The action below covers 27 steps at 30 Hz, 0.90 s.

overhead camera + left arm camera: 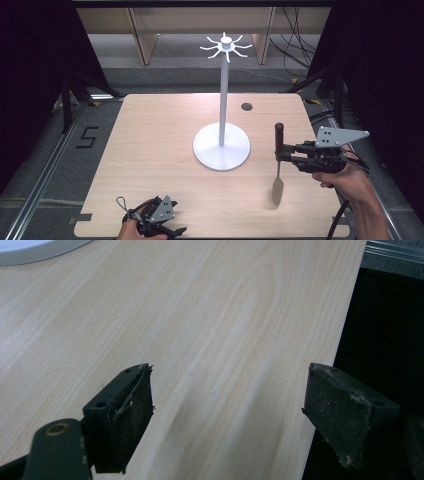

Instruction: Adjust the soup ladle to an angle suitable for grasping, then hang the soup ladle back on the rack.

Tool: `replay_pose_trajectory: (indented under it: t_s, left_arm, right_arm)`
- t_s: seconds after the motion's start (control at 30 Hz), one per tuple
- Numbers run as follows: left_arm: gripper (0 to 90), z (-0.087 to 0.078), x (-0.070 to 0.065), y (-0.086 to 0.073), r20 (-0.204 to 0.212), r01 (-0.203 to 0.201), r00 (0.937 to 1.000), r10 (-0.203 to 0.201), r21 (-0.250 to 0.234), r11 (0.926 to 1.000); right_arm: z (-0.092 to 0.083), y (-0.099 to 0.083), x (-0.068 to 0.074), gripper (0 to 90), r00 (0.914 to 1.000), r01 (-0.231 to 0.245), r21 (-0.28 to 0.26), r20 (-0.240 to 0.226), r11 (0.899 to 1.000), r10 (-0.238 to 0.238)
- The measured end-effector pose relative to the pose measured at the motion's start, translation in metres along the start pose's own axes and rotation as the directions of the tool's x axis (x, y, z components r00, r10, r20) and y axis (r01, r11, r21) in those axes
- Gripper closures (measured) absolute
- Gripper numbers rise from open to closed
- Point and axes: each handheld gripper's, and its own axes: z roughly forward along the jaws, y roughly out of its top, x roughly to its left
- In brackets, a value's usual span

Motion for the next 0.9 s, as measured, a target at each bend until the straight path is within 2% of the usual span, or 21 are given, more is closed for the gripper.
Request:
replay_pose_trajectory:
  t_s: [0.03,0.07,0.1,0.13,0.17,0.2,0.27,0.3,0.33,0.37,0.4,0.43,0.53,0.57,0.63,0.7,0.73,0.77,0.8,0.83,0.9]
  left_arm:
    - [18.9,-0.001,0.000,0.000,0.001,0.004,1.0000,-0.004,0.001,1.0000]
    - [18.9,-0.001,0.000,0.000,0.004,0.006,1.0000,-0.006,-0.001,1.0000]
    - [18.9,-0.001,0.000,-0.001,0.006,0.007,1.0000,-0.007,0.000,1.0000]
    - [18.9,-0.001,-0.001,-0.001,0.004,0.011,0.9999,-0.011,-0.001,0.9999]
    - [18.9,-0.001,0.000,-0.001,-0.002,0.007,1.0000,-0.007,0.002,1.0000]
    - [18.9,-0.001,-0.001,-0.001,-0.001,0.006,1.0000,-0.006,0.001,1.0000]
    - [18.9,0.000,-0.001,-0.001,0.003,0.012,0.9999,-0.012,-0.002,0.9999]
    - [18.9,-0.001,-0.001,-0.001,0.001,0.006,1.0000,-0.006,0.003,1.0000]
    - [18.9,0.000,-0.001,-0.002,-0.002,0.002,1.0000,-0.002,0.004,1.0000]
    - [18.9,-0.001,-0.001,-0.002,-0.002,0.002,1.0000,-0.002,0.004,1.0000]
    - [18.9,-0.001,-0.001,-0.002,-0.001,-0.004,1.0000,0.004,0.007,1.0000]
    - [18.9,-0.001,-0.001,-0.002,-0.003,-0.001,1.0000,0.001,0.003,1.0000]
    - [18.9,-0.002,-0.002,-0.003,-0.001,0.011,0.9999,-0.011,-0.007,0.9999]
    - [18.9,-0.003,-0.002,-0.003,-0.011,0.006,0.9999,-0.006,0.001,1.0000]
    - [18.9,-0.003,-0.002,-0.003,-0.016,0.005,0.9999,-0.005,-0.003,1.0000]
    - [18.9,-0.004,-0.003,-0.004,-0.018,0.005,0.9998,-0.005,0.005,1.0000]
    - [18.9,-0.004,-0.002,-0.005,-0.024,-0.004,0.9997,0.004,0.011,0.9999]
    - [18.9,-0.004,-0.003,-0.005,-0.024,-0.003,0.9997,0.003,0.010,0.9999]
    - [18.9,-0.004,-0.003,-0.005,-0.025,-0.003,0.9997,0.003,0.009,1.0000]
    - [18.9,-0.004,-0.002,-0.005,-0.024,-0.005,0.9997,0.006,0.011,0.9999]
    - [18.9,-0.005,-0.003,-0.006,-0.028,-0.008,0.9996,0.008,0.011,0.9999]
  right_arm:
    - [-0.001,0.001,0.000,74.2,1.0000,-0.004,0.003,-0.008,1.000,0.004]
    - [0.001,0.002,0.000,74.2,1.0000,-0.001,-0.028,0.002,1.000,0.001]
    - [0.001,0.003,0.001,74.2,0.9998,-0.017,-0.032,-0.004,0.999,0.017]
    - [0.001,0.004,-0.001,74.2,0.9997,-0.008,-0.024,-0.024,1.000,0.007]
    - [0.004,0.005,0.001,74.2,0.9998,-0.018,-0.054,-0.010,0.998,0.017]
    - [0.006,0.007,-0.001,74.2,0.9999,-0.007,-0.064,-0.011,0.998,0.007]
    - [0.010,0.010,0.001,74.2,0.9997,-0.023,-0.067,-0.013,0.997,0.023]
    - [0.012,0.012,0.000,74.2,0.9989,-0.030,-0.057,-0.038,0.998,0.028]
    - [0.012,0.012,0.000,74.2,0.9989,-0.030,-0.057,-0.038,0.998,0.028]
    - [0.013,0.013,-0.002,74.2,0.9998,-0.007,-0.068,-0.016,0.998,0.006]
    - [0.015,0.015,-0.002,74.2,0.9998,-0.007,-0.067,-0.021,0.998,0.006]
    - [0.016,0.015,0.000,74.2,0.9994,-0.034,-0.080,-0.003,0.996,0.034]
    - [0.019,0.019,-0.003,74.2,0.9998,-0.009,-0.087,-0.016,0.996,0.007]
    - [0.021,0.021,-0.001,74.2,0.9997,-0.024,-0.088,-0.003,0.996,0.024]
    - [0.022,0.022,-0.001,74.2,0.9995,-0.026,-0.076,-0.017,0.997,0.025]
    - [0.023,0.023,-0.001,74.2,0.9994,-0.033,-0.078,-0.013,0.996,0.033]
    - [0.025,0.024,-0.003,74.2,0.9998,-0.021,-0.090,-0.007,0.996,0.020]
    - [0.026,0.024,-0.002,74.2,0.9991,-0.039,-0.094,0.009,0.995,0.040]
    - [0.027,0.026,-0.005,74.2,0.9994,-0.033,-0.090,0.010,0.995,0.034]
    - [0.029,0.027,-0.005,74.2,0.9990,-0.041,-0.108,0.015,0.993,0.043]
    - [0.029,0.029,-0.007,74.2,0.9992,-0.039,-0.098,0.006,0.994,0.040]
